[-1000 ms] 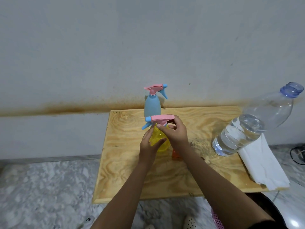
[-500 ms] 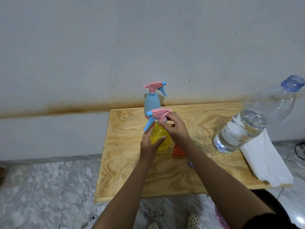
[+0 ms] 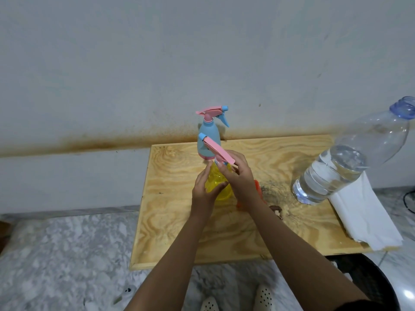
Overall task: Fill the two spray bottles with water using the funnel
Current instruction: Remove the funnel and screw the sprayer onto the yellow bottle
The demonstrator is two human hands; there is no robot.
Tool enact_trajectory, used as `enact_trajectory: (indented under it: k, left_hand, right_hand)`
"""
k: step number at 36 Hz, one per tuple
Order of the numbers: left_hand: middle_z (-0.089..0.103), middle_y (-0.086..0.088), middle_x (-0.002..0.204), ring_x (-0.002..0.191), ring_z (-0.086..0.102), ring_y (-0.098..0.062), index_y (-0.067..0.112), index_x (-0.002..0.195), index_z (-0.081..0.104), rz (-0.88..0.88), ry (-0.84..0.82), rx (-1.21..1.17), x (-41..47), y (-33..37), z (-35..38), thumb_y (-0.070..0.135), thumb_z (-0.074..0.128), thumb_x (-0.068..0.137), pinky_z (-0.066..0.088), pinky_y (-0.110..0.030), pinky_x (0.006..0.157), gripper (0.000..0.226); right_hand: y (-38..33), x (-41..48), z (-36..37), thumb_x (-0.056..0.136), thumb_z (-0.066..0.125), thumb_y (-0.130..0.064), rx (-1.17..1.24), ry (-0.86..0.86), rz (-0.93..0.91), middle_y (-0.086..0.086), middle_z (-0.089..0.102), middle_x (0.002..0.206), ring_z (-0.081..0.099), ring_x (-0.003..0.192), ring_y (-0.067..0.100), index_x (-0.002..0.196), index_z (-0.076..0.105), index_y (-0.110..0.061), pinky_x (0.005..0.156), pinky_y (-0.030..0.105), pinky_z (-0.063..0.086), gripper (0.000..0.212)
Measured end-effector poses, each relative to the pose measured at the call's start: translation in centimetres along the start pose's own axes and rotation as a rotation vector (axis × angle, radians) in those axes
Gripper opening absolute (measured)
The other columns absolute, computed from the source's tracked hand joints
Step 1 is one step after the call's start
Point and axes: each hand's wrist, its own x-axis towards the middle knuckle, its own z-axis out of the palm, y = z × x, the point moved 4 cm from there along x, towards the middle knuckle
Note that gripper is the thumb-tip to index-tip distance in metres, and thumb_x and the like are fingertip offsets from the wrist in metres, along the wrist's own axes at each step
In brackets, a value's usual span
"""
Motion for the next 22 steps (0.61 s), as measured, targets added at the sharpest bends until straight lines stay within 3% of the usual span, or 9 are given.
enact_trajectory:
  k: [3,6,10,12,14,16,22]
  left_hand:
    - [0.047,0.005,0.137,0.125,0.042,-0.006,0.034,0.139,0.033,0.046,0.01,0.048,-0.1,0.3,0.0,0.02,0.068,0.085,0.043,-0.029,0.104,0.065]
    - [0.044,0.005,0.139,0.122,0.039,0.003,0.036,0.14,0.027,0.104,0.006,0.126,-0.2,0.7,0.2,0.022,0.064,0.09,0.039,-0.015,0.1,0.064]
    - [0.04,0.003,0.141,0.128,0.038,-0.001,0.027,0.145,0.02,0.184,-0.001,0.216,-0.6,0.6,0.5,0.032,0.061,0.091,0.04,-0.026,0.104,0.068]
    - [0.044,-0.005,0.14,0.127,0.044,-0.013,0.021,0.146,0.023,0.176,0.007,0.24,-0.5,0.3,0.7,0.044,0.064,0.082,0.043,-0.03,0.102,0.079]
    - [0.045,-0.003,0.138,0.123,0.046,-0.014,0.017,0.144,0.026,0.174,0.022,0.257,-0.4,0.0,0.9,0.048,0.069,0.074,0.045,-0.031,0.098,0.088]
    - [0.043,0.003,0.137,0.122,0.044,-0.009,0.019,0.144,0.023,0.169,0.041,0.26,-0.4,-0.3,1.0,0.047,0.071,0.07,0.042,-0.026,0.097,0.092]
    - [0.058,-0.019,0.119,0.105,0.06,-0.033,0.01,0.143,0.029,0.165,0.045,0.306,0.0,-0.4,1.5,0.033,0.077,0.072,0.048,-0.031,0.082,0.089]
  right_hand:
    - [0.0,-0.1,-0.1,0.083,0.067,-0.028,-0.02,0.029,-0.011,0.001,0.056,0.119,0.053,0.114,0.012,0.116,0.062,-0.017,0.097,0.037,0.048,0.036]
    - [0.0,-0.2,-0.1,0.083,0.07,-0.02,-0.011,0.068,-0.009,-0.001,0.06,0.111,0.056,0.108,0.012,0.107,0.062,-0.026,0.095,0.04,0.049,0.026]
    - [0.3,-0.2,0.0,0.08,0.073,-0.021,0.022,0.096,0.016,-0.001,0.063,0.106,0.059,0.103,0.013,0.102,0.062,-0.026,0.09,0.035,0.051,0.025]
    - [0.3,0.0,0.0,0.077,0.076,-0.02,0.033,0.116,0.03,0.0,0.064,0.103,0.06,0.098,0.01,0.101,0.061,-0.02,0.084,0.026,0.05,0.028]
    - [0.2,0.3,0.1,0.073,0.079,-0.018,0.038,0.131,0.053,-0.001,0.065,0.097,0.06,0.091,0.006,0.096,0.059,-0.018,0.077,0.021,0.049,0.031]
    - [0.2,0.5,0.2,0.07,0.081,-0.017,0.032,0.141,0.083,-0.005,0.063,0.092,0.059,0.089,0.007,0.09,0.057,-0.019,0.073,0.025,0.051,0.032]
    - [-0.1,0.8,0.0,0.07,0.082,-0.019,0.005,0.19,0.114,-0.011,0.057,0.088,0.055,0.086,0.005,0.094,0.051,-0.016,0.069,0.023,0.048,0.04]
